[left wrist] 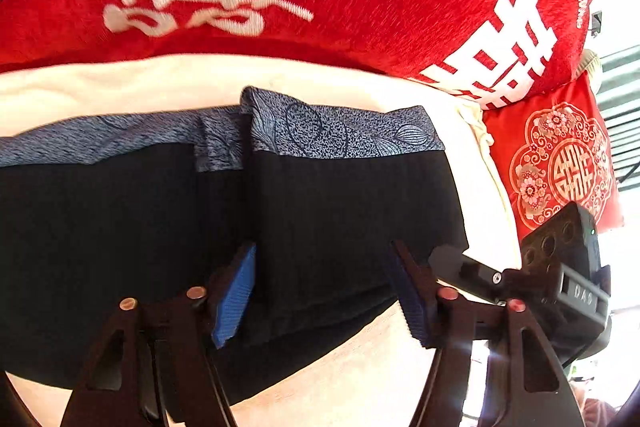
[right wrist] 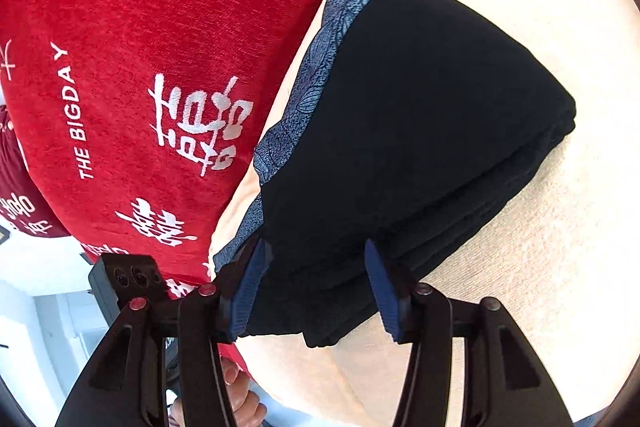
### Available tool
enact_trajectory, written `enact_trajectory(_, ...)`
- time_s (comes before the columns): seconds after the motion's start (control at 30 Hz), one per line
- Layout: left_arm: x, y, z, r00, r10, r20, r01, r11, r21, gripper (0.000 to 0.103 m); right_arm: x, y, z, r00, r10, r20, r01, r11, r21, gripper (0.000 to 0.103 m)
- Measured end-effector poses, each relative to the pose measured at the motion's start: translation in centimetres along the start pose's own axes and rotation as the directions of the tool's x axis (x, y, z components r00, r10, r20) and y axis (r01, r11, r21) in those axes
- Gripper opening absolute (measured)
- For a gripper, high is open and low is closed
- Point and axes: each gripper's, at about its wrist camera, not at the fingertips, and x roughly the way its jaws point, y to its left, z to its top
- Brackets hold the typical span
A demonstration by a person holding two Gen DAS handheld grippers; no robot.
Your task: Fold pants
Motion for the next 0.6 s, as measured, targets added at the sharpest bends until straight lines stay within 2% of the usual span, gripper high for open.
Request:
enact_trajectory(0.1, 0.4, 0.3, 0.1, 1.0, -0.012, -0.013, 0.012, 1.0, -0.018, 0.043, 0.2, -1.0, 0.4, 1.0, 0.024, -0.009, -0.024, 0.999, 0.033, 0.056)
enact_trajectory(0.13, 0.6, 0.4, 0.1, 0.999, -0.029, -0.022, 0.028, 0.999, -0.024, 0.033, 0.3, -1.2, 0.5, 0.999, 0.032, -0.009, -0.032, 0.999, 0.044, 0.056)
enact_trajectory(0.17, 0.9, 0.6, 0.1, 0.998, -0.052, -0.043, 0.05, 0.998, -0.035, 0.028, 0.5, -1.4, 0.7, 0.999, 0.044, -0.007, -0.043, 0.997, 0.057, 0.056)
enact_trajectory(0.2, 1.1, 0.8, 0.0, 0.996, -0.067, -0.055, 0.064, 0.997, -0.042, 0.025, 0.5, -1.7, 0.8, 0.998, 0.056, -0.004, -0.056, 0.996, 0.07, 0.047)
enact_trajectory(0.23, 1.3, 0.8, -0.1, 0.995, -0.083, -0.061, 0.08, 0.996, -0.049, 0.015, 0.6, -2.0, 0.9, 0.997, 0.074, -0.006, -0.074, 0.994, 0.08, 0.036)
enact_trajectory(0.27, 1.3, 0.8, -0.2, 0.994, -0.089, -0.063, 0.086, 0.995, -0.05, 0.009, 1.0, -2.3, 1.1, 0.996, 0.091, -0.017, -0.089, 0.992, 0.091, 0.007)
enact_trajectory(0.4, 0.2, 0.2, -0.9, 0.995, -0.089, -0.038, 0.087, 0.995, -0.057, 0.009, 0.7, -1.6, 1.2, 0.989, 0.144, -0.027, -0.142, 0.988, 0.069, 0.005)
enact_trajectory(0.47, -0.7, -0.2, -1.4, 0.996, -0.091, -0.019, 0.09, 0.995, -0.047, 0.009, 0.0, -0.9, 0.9, 0.989, 0.145, -0.034, -0.143, 0.989, 0.035, 0.005)
enact_trajectory(0.6, -1.9, -0.1, -2.9, 0.999, -0.049, -0.001, 0.049, 0.998, -0.032, 0.009, -0.8, -0.9, 0.2, 0.989, 0.137, -0.055, -0.136, 0.99, 0.023, 0.005)
